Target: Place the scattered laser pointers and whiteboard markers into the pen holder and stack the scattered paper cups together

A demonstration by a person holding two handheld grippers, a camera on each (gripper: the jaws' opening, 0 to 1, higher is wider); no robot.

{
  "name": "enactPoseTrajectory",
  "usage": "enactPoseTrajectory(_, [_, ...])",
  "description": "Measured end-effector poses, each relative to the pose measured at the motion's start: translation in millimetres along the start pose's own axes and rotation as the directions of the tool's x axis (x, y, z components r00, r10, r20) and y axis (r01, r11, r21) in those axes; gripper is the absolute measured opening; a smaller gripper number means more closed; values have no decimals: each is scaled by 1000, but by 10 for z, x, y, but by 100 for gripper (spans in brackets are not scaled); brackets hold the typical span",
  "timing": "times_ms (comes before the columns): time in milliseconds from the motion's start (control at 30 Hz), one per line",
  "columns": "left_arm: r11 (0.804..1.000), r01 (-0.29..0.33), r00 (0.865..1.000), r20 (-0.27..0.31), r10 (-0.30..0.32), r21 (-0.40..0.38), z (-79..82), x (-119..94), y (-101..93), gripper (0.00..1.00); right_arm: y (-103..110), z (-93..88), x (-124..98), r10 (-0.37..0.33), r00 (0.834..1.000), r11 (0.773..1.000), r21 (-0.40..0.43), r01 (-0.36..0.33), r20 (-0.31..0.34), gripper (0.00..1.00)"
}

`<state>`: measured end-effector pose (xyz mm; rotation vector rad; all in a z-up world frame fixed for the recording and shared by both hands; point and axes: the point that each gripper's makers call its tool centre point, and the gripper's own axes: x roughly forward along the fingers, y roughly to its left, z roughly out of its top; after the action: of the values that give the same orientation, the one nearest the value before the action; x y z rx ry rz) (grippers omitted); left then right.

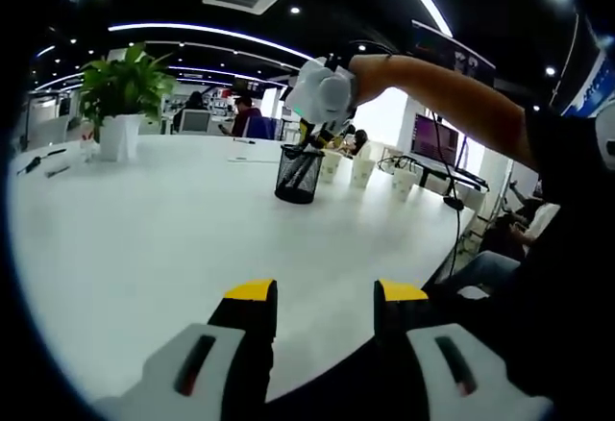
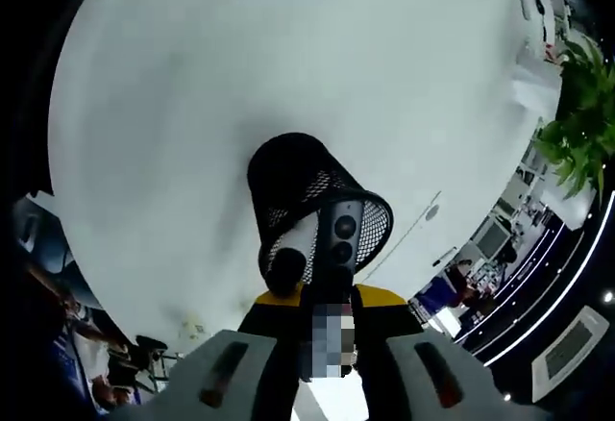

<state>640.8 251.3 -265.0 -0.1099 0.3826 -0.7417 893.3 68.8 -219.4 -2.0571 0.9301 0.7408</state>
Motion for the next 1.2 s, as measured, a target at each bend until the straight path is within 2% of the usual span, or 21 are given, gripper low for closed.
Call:
enactPoseTrajectory(67, [1000, -1, 1000, -1, 1, 0, -6, -10, 9, 42, 80, 30, 15, 36, 999, 999, 7, -37, 29, 20])
enactPoseTrajectory(133, [1000, -3, 1000, 0, 3, -1, -5, -22, 22, 42, 107, 24, 24, 41, 999, 999, 11, -41, 35, 20])
enactPoseTrajectory(333, [1000, -3, 1000, 5, 3, -1, 12, -24, 37, 42, 141, 37, 7, 70, 992, 994, 79, -79, 108, 20])
enactPoseTrajectory(533, [1000, -3, 1000, 8, 3, 0, 27, -21, 27, 42, 139, 23, -32, 62, 990, 992, 103, -75, 129, 21])
enactPoseTrajectory(600, [1000, -6, 1000, 8, 6, 0, 28, -22, 25, 42, 102, 18, -104, 52, 985, 988, 132, -74, 165, 21])
enactPoseTrajectory(800, [1000, -3, 1000, 2, 3, 2, 4, -11, -11, 42, 77, -13, -157, 19, 980, 984, 167, -53, 198, 22])
enactPoseTrajectory(1100, [1000, -2, 1000, -1, 2, 9, 13, -7, -50, 42, 46, -32, -248, -35, 947, 958, 281, -59, 320, 23])
enactPoseTrajectory(1200, [1000, 1, 1000, -3, -1, 13, 23, 7, -76, 42, 60, -1, -293, -52, 919, 940, 329, -87, 392, 23])
